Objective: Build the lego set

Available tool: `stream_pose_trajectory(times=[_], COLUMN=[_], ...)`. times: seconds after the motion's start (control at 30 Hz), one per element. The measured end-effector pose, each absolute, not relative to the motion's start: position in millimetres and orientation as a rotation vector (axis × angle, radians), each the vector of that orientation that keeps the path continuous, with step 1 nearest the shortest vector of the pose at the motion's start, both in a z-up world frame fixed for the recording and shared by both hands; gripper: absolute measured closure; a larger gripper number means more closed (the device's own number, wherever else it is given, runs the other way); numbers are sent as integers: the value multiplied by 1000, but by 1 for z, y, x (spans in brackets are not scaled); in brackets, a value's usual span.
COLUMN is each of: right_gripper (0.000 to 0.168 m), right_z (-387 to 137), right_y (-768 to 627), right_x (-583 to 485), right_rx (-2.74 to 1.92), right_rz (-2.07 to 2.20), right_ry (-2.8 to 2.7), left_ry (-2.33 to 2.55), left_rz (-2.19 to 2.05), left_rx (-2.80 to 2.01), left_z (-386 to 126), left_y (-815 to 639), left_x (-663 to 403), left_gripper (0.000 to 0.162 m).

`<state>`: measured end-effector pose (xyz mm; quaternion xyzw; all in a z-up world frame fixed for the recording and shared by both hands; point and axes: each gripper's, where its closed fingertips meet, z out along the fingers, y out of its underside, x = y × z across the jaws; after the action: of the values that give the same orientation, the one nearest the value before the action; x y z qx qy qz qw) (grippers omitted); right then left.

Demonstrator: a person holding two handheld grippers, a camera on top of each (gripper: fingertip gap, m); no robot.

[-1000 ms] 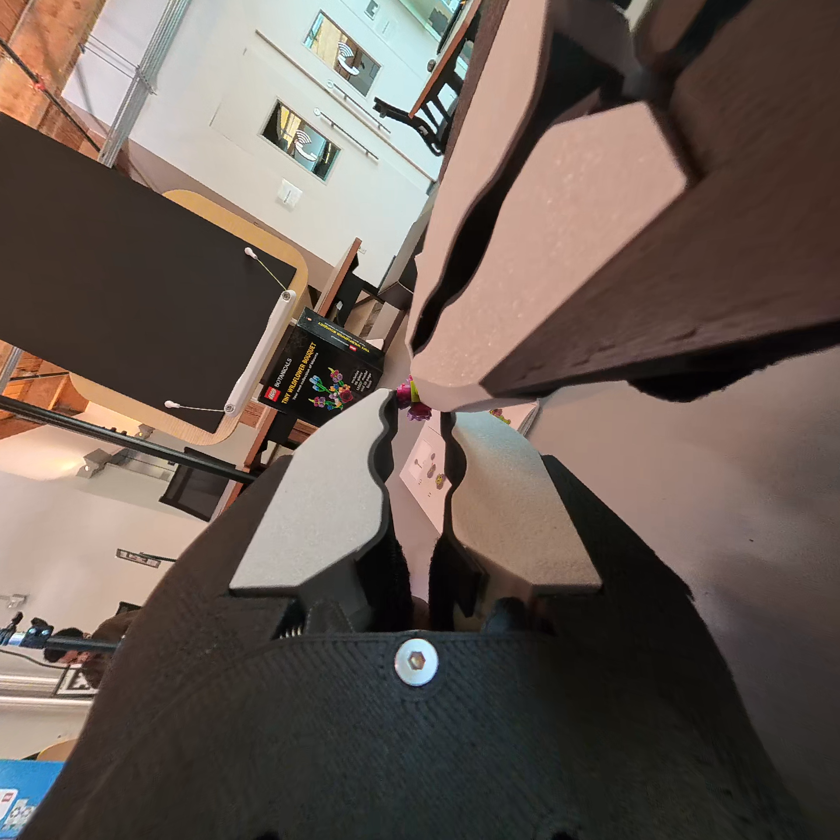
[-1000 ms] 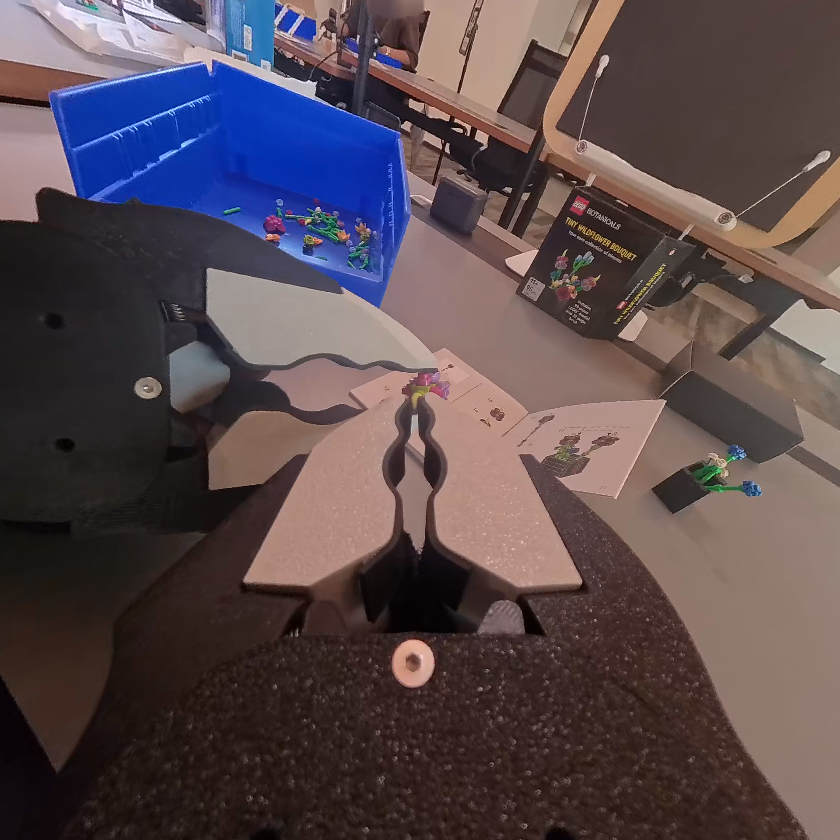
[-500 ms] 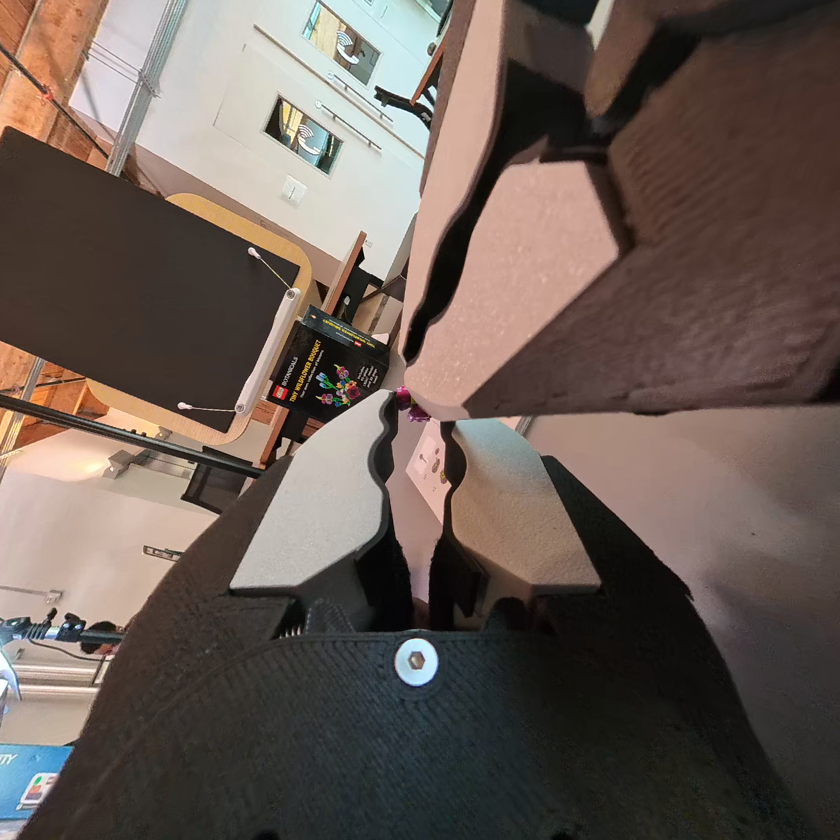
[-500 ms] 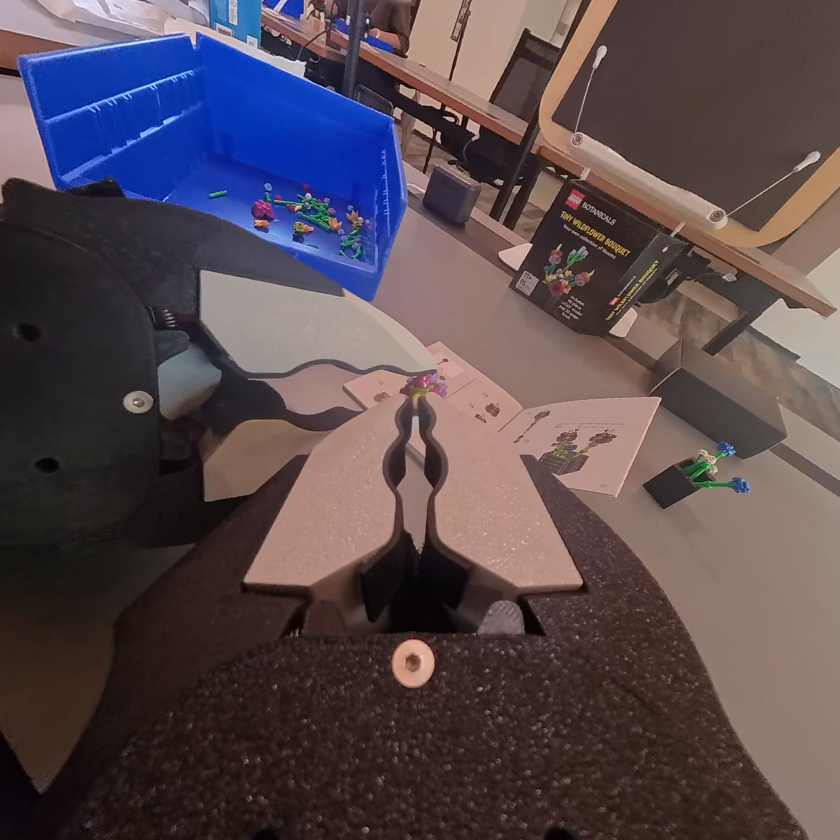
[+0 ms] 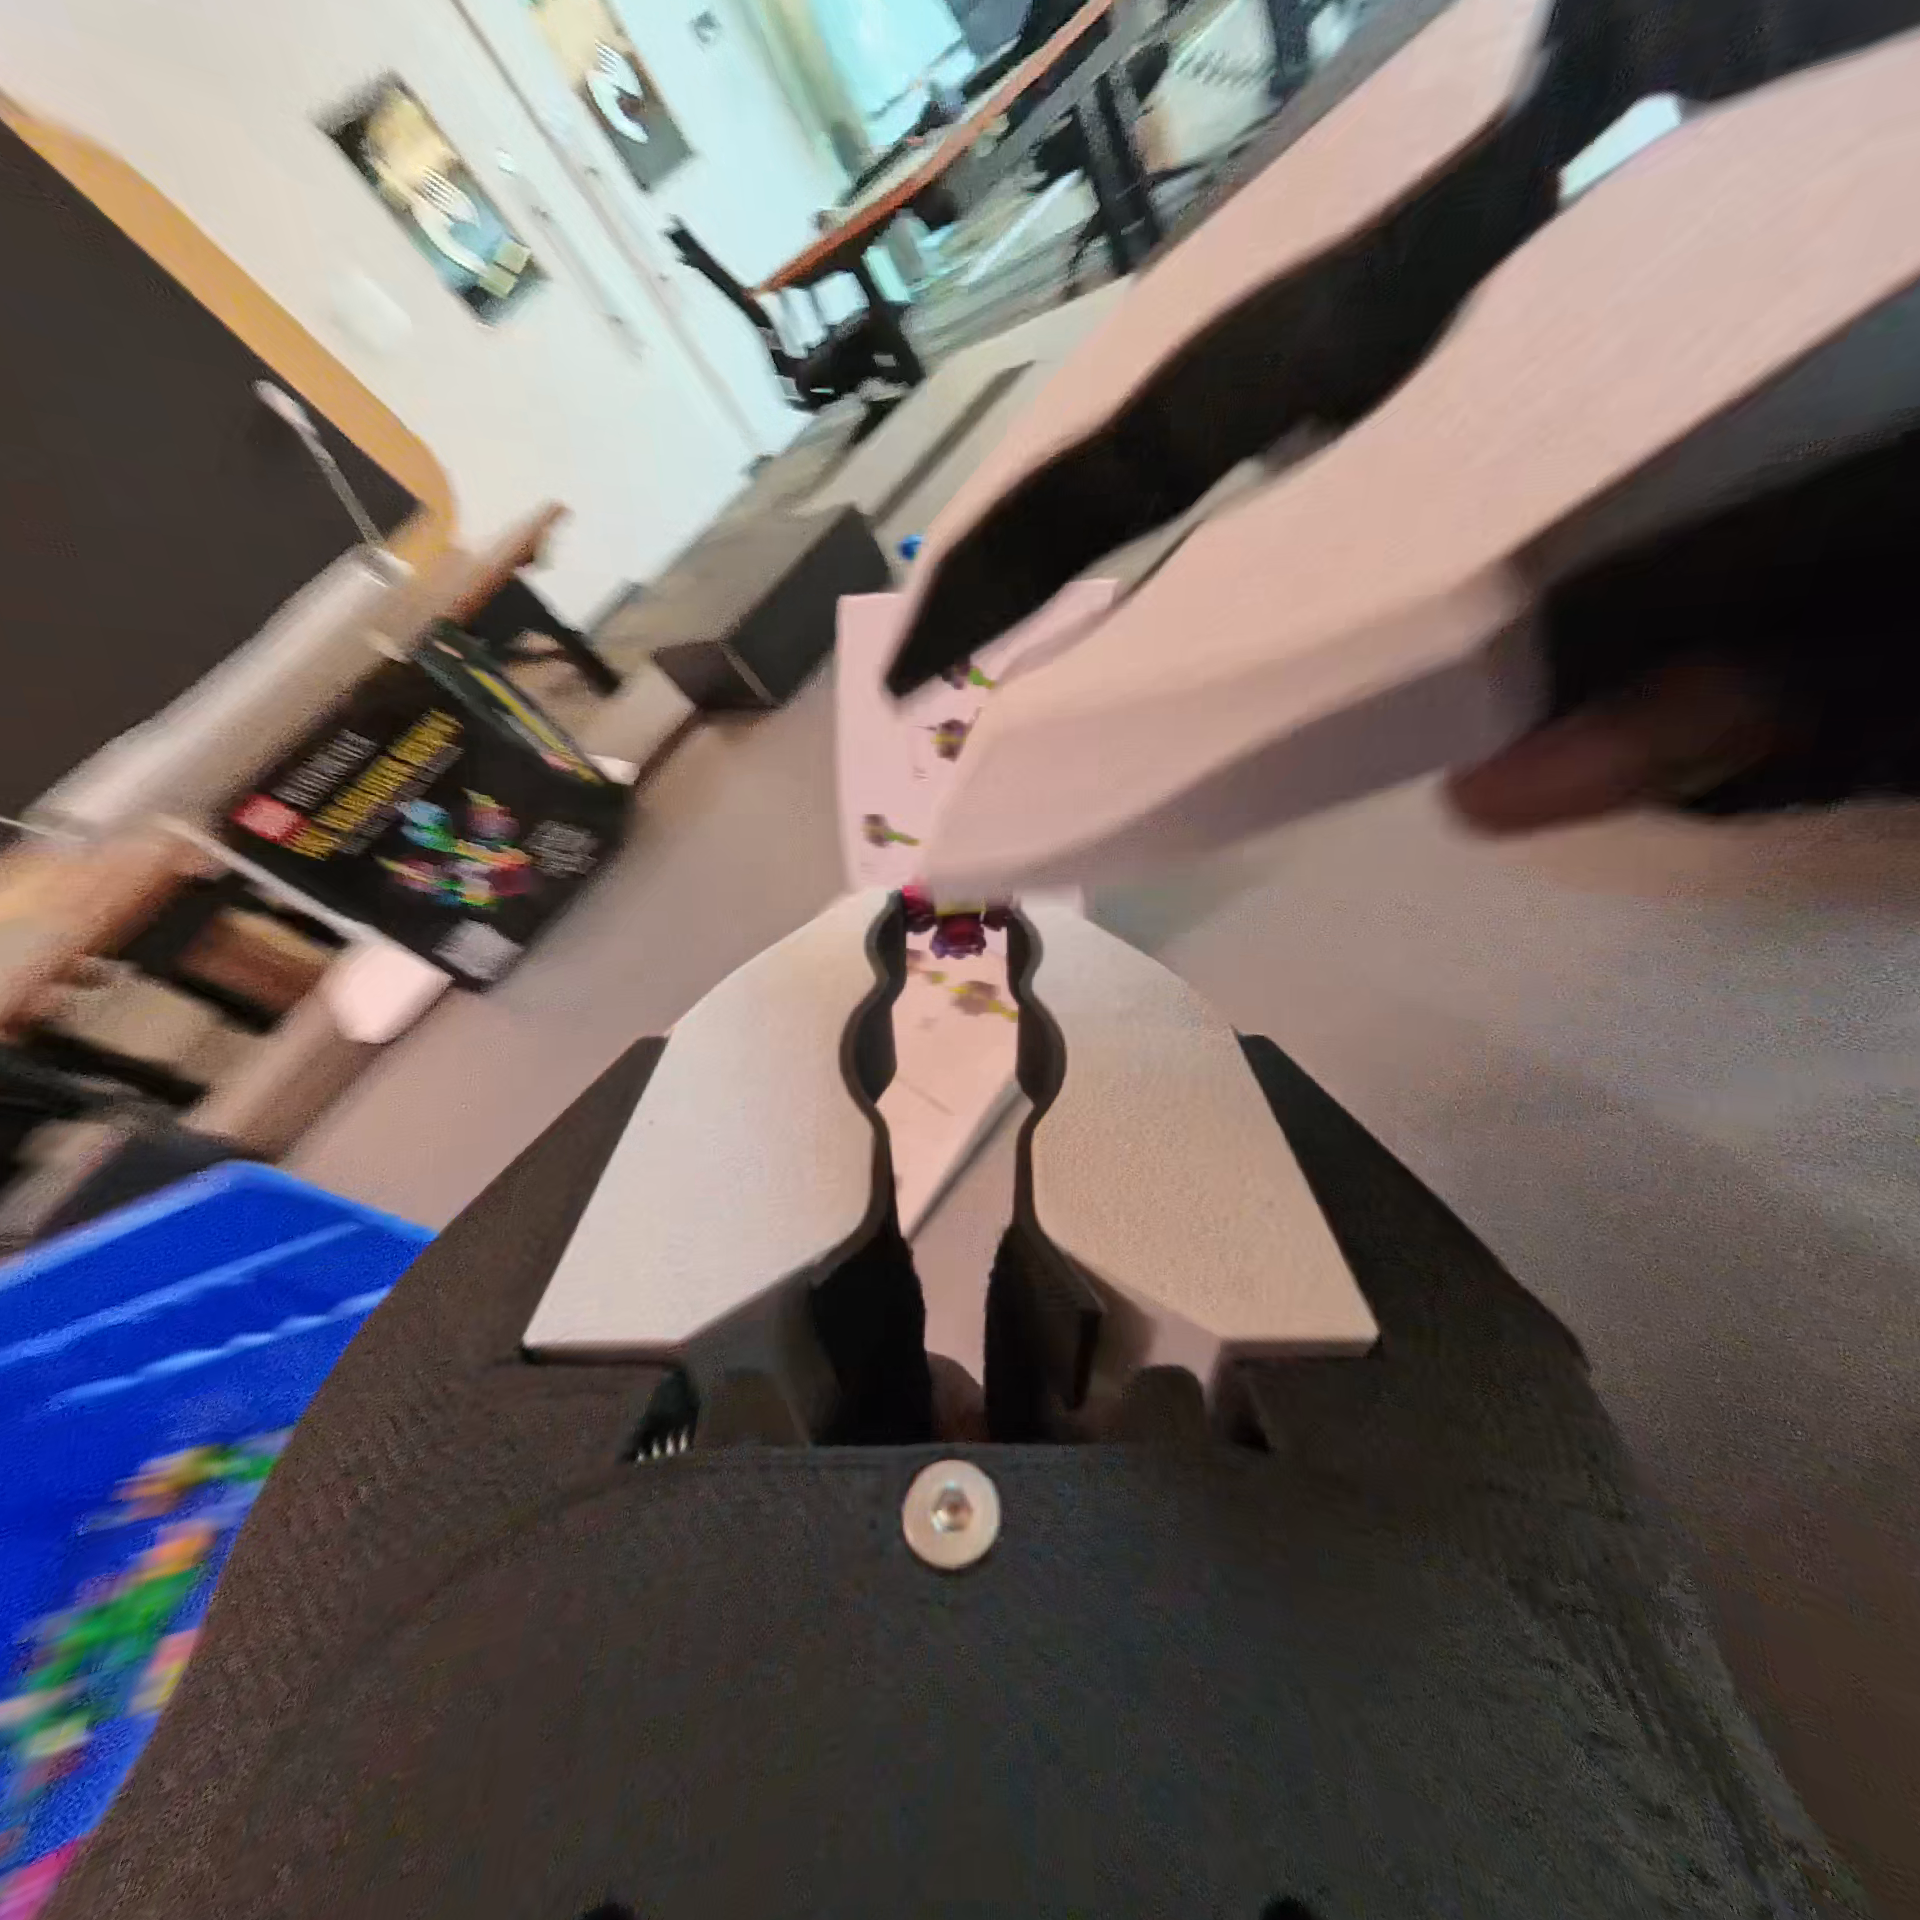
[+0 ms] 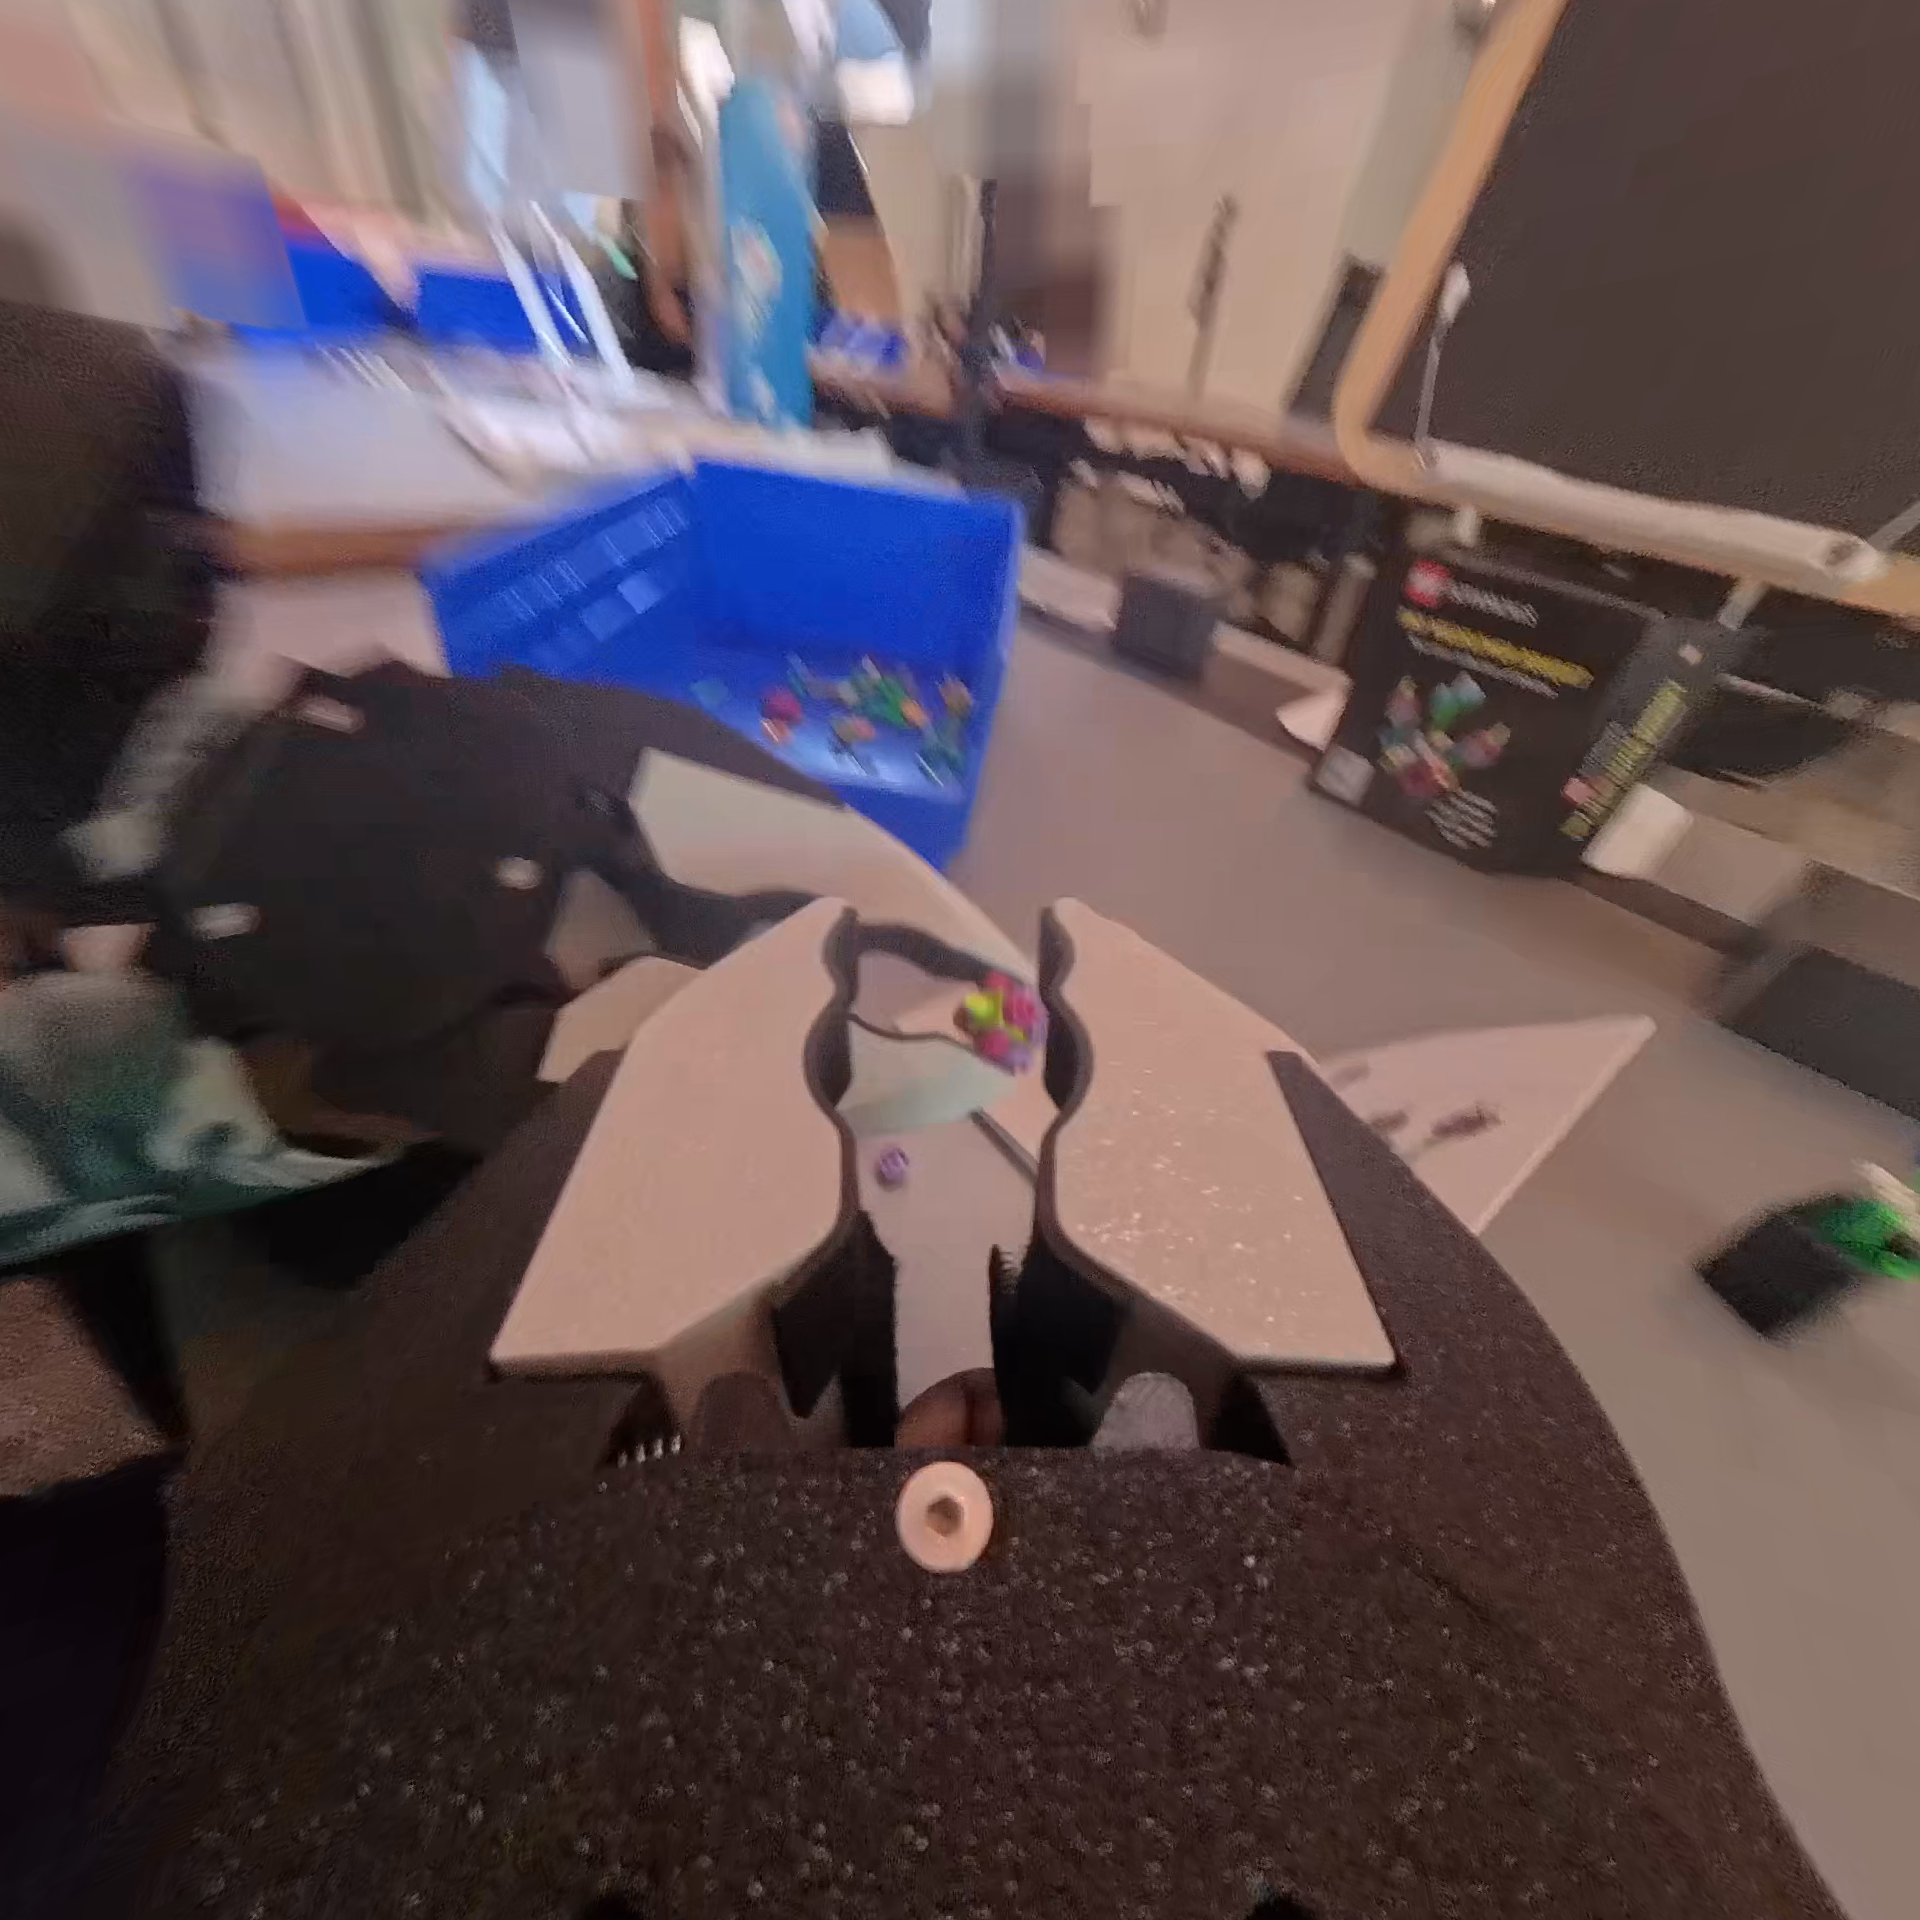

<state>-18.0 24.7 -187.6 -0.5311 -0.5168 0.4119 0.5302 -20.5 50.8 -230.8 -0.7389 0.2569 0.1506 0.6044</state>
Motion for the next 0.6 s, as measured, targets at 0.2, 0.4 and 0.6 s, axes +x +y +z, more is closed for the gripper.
stream_pose_trajectory(times=[0.2, 0.4, 0.6], right_gripper=[121, 128, 148], right_z=[-187, -193, -197], right_y=[29, 27, 24], right_x=[3, -17, -26], right_rx=[-1132, -887, -872], right_rz=[1046, 482, 444], right_ry=[-1425, -1468, -1468], left_ry=[356, 191, 229], left_rz=[-498, -908, -910], left_rx=[-1746, -1720, -1784], left_z=[-206, -194, -202], left_y=[37, 30, 25], left_x=[-20, -15, -3], left_gripper=[144, 144, 143])
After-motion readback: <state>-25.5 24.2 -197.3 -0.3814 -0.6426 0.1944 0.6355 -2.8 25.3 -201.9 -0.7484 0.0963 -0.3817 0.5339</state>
